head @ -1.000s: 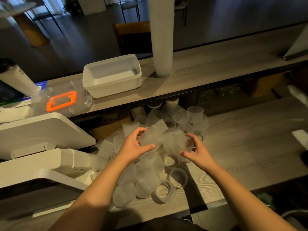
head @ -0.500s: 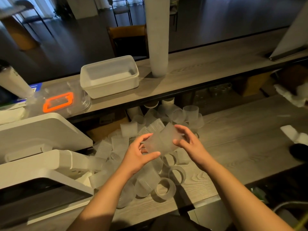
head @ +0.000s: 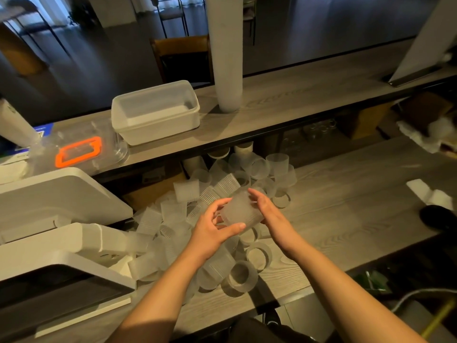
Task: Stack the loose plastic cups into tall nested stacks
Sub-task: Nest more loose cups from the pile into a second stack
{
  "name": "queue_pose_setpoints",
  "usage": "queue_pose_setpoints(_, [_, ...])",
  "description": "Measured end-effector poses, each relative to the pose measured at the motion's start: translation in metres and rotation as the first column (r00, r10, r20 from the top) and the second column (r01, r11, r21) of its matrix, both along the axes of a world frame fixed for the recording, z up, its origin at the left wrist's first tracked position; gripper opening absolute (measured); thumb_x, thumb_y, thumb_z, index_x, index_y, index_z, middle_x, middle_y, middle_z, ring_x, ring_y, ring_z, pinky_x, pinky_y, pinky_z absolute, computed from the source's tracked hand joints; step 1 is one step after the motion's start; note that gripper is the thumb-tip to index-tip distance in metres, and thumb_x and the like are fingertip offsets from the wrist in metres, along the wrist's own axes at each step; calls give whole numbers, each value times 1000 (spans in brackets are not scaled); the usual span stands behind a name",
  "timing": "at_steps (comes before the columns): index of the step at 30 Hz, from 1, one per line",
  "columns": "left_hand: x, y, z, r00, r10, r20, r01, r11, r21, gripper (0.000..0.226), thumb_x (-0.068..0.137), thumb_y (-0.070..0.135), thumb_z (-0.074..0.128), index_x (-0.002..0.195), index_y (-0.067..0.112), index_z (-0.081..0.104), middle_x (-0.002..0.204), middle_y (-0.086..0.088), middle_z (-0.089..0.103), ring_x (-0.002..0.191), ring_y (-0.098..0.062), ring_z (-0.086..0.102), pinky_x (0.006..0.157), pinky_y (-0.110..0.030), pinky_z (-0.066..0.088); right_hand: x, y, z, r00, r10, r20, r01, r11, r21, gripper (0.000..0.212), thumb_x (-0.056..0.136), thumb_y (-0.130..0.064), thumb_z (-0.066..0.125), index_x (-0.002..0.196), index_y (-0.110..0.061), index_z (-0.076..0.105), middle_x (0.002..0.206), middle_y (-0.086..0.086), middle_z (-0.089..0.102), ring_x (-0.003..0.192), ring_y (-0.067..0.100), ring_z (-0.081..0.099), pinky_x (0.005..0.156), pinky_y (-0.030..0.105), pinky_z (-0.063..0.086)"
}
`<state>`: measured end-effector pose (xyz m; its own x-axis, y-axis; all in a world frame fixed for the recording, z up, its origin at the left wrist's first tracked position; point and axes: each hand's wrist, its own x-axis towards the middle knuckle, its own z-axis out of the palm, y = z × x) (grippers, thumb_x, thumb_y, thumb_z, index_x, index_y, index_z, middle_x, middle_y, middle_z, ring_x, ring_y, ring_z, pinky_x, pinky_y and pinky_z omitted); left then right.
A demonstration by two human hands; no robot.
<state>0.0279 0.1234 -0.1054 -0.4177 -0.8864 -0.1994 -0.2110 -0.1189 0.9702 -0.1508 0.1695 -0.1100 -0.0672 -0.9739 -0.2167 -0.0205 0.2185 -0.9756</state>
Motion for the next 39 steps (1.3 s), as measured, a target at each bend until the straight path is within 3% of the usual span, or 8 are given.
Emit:
queue_pose_setpoints(2, [-1, 1, -1, 999, 40, -24, -40, 999, 24, 74, 56, 47, 85, 123, 34, 57, 123, 6, 62, 109, -9, 65, 84, -27, 57, -7, 0, -11, 997, -79, 1, 79, 996, 27, 69, 91, -69, 40, 149, -31, 40, 139, -13, 47, 122, -8, 45, 88, 6, 43])
queue_pose_setpoints(5, [1, 2, -4, 995, 91, -49, -88, 994, 65, 70, 60, 38, 87, 123, 31, 57, 122, 3, 64, 105, -8, 67, 81, -27, 57, -24, 5, -46, 968, -181, -174, 197, 977, 77, 48, 97, -32, 60, 143, -27, 46, 129, -6, 54, 111, 2, 55, 83, 15, 47])
queue_pose_setpoints(8, [4, 3, -7, 993, 107, -48, -102, 990, 95, 73, 61, 38, 90, 125, 28, 56, 122, 4, 64, 103, -7, 67, 81, -29, 58, -38, 21, -84, 919, -57, -390, 133, 977, 170, 56, 88, -15, 69, 139, -22, 49, 126, -3, 56, 117, 15, 56, 92, 24, 49])
queue_pose_setpoints(15, [12, 7, -14, 991, 128, -30, -123, 985, 120, 73, 67, 35, 88, 130, 26, 54, 123, 4, 63, 104, -5, 67, 85, -31, 58, -40, 46, -130, 763, 329, -557, -154, 929, 337, 96, 74, -20, 82, 154, -21, 29, 155, 0, 33, 144, 19, 28, 117, 31, 28])
queue_pose_setpoints(19, [15, 9, -14, 991, 128, -30, -123, 984, 132, 72, 65, 32, 81, 131, 25, 53, 123, 4, 62, 104, -5, 67, 82, -28, 57, -31, 44, -138, 660, 375, -651, -200, 923, 329, 107, 70, -23, 86, 155, -22, 22, 158, -3, 30, 145, 19, 26, 120, 37, 29])
queue_pose_setpoints(24, [17, 12, -15, 989, 142, -32, -136, 981, 139, 70, 65, 30, 80, 129, 25, 53, 121, 5, 63, 103, -4, 67, 82, -27, 57, -16, 43, -148, 617, 307, -725, -180, 951, 250, 105, 75, -30, 84, 157, -27, 17, 158, -5, 31, 145, 14, 29, 120, 39, 31])
queue_pose_setpoints(31, [23, 10, -19, 989, 146, -28, -140, 978, 155, 68, 67, 29, 86, 127, 26, 55, 122, 3, 64, 103, -6, 67, 83, -27, 57, -22, 49, -151, 677, 217, -703, -113, 975, 193, 87, 80, -33, 77, 152, -23, 28, 144, -3, 40, 135, 15, 37, 113, 33, 38])
queue_pose_setpoints(39, [17, 5, -19, 992, 116, -48, -108, 983, 149, 73, 64, 30, 87, 129, 24, 55, 123, 0, 65, 104, -9, 68, 82, -27, 57, -55, 48, -125, 828, -93, -553, 186, 976, 114, 68, 80, -24, 77, 140, -20, 48, 127, -3, 41, 117, 14, 48, 98, 28, 48])
